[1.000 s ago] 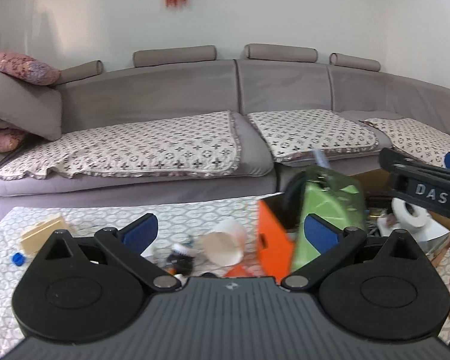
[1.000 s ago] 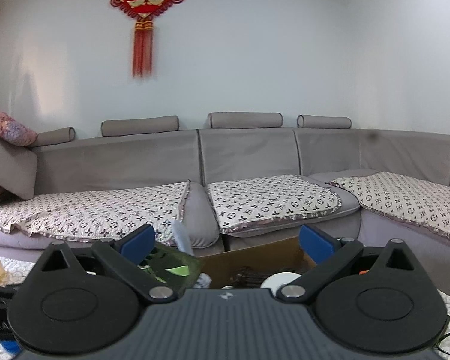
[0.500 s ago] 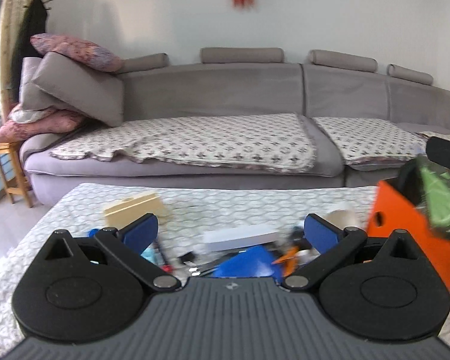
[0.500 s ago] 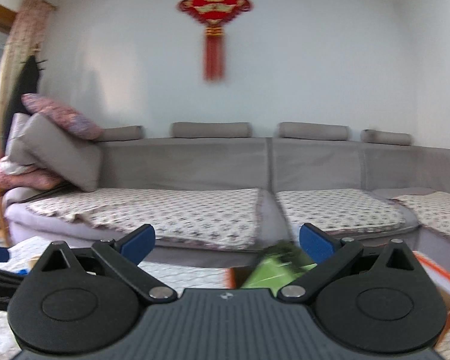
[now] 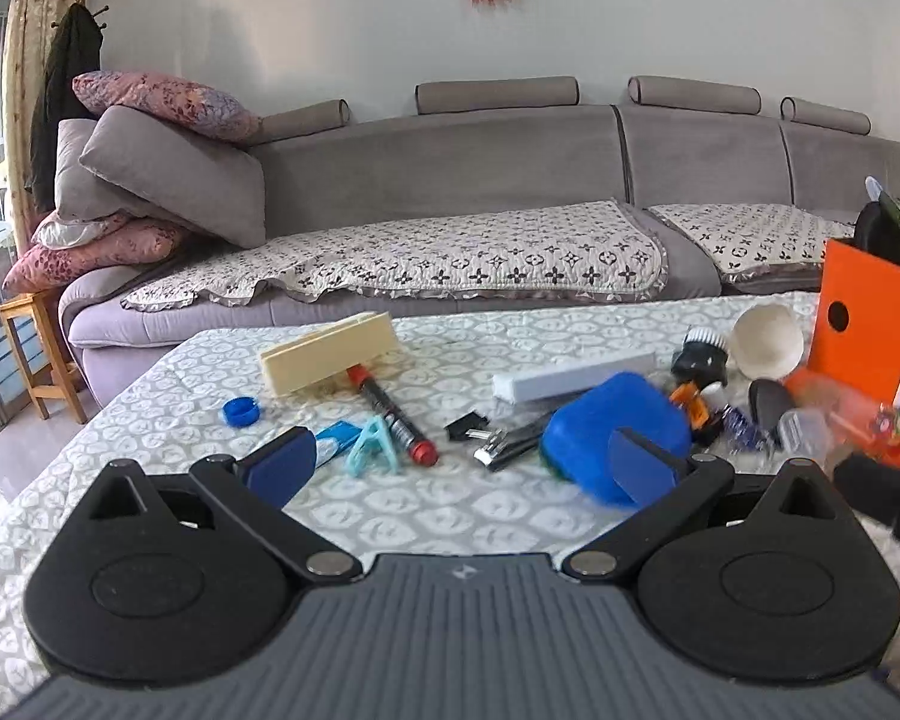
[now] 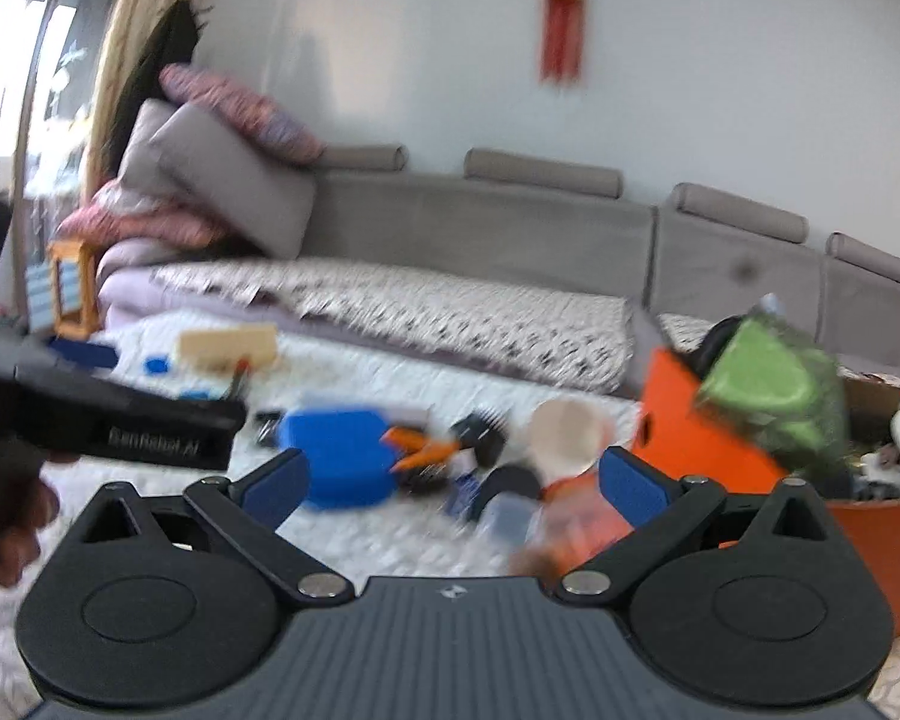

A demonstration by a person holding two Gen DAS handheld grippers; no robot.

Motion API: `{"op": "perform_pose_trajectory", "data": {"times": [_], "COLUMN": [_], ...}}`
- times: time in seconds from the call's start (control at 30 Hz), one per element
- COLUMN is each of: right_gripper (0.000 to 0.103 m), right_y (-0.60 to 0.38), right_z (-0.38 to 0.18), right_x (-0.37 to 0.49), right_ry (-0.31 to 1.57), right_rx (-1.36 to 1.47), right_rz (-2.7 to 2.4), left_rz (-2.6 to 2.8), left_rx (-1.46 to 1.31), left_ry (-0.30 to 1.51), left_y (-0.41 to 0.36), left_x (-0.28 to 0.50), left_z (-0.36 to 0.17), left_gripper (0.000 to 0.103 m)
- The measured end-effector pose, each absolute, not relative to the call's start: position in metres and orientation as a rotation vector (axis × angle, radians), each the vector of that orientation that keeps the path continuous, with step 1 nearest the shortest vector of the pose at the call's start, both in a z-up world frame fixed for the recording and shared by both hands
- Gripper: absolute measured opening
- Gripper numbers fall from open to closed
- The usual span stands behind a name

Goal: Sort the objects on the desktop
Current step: 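Move both grippers back over the items on the bed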

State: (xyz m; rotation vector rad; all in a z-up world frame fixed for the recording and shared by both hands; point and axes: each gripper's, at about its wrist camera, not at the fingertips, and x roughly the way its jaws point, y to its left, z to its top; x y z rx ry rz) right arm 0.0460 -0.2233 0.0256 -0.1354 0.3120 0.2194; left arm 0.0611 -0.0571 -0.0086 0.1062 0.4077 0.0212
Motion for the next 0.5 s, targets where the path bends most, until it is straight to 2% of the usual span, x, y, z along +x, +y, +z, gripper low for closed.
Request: {"op": "perform_pose_trajectory", "data": {"times": [0.27, 0.5], "right_gripper": [0.103, 0.103], "right_y": [-0.212, -0.206], "right_z": [0.016, 0.008], "right_x": [0.047, 0.055], "right_ry": [0.355, 0.370], "right_rx": [-0.140, -0.149], "right_rz": [0.236, 0.216], "left_rz": [0.078, 0.107], "left_rx": [0.088, 0.127], "left_ry": [0.413, 0.370], "left_y": [-0.019, 0.025], "left_x": [0.065, 0.108], "left_z": [-0.011, 0.001], "left_gripper": [0.103, 0.103]}}
